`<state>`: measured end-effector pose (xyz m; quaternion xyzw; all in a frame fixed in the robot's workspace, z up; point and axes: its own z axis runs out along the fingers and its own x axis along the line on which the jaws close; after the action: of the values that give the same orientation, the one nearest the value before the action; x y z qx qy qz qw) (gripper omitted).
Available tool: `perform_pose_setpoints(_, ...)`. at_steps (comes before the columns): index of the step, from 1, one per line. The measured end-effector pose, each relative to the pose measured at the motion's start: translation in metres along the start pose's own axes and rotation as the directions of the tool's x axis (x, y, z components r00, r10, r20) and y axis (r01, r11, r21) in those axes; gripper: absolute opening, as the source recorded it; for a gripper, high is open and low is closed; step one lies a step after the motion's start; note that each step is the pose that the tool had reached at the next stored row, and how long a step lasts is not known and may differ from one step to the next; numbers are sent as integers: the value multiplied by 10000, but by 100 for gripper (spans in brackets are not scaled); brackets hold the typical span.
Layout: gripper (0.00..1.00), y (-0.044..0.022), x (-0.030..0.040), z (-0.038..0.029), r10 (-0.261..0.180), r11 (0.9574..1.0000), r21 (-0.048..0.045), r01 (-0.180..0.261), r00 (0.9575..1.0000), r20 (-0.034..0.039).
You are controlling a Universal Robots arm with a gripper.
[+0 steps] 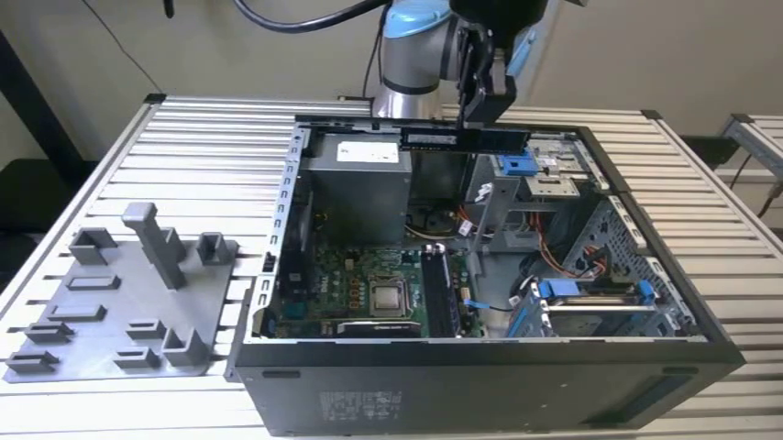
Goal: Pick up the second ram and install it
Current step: 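Insert the second ram into the second slot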
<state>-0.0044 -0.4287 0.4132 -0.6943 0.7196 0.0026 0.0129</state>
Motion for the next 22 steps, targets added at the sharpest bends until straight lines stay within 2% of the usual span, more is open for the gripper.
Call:
perform_pose_setpoints(5,14,0,0,1,515,9987,12,-515,9987,-7)
perform_pose_setpoints(11,14,0,0,2,1145,9934,27,-1145,9934,-15)
perform_pose_setpoints(16,14,0,0,3,1693,9856,40,-1693,9856,-21)
perform_pose_setpoints(22,14,0,0,4,2358,9718,56,-2358,9718,-28)
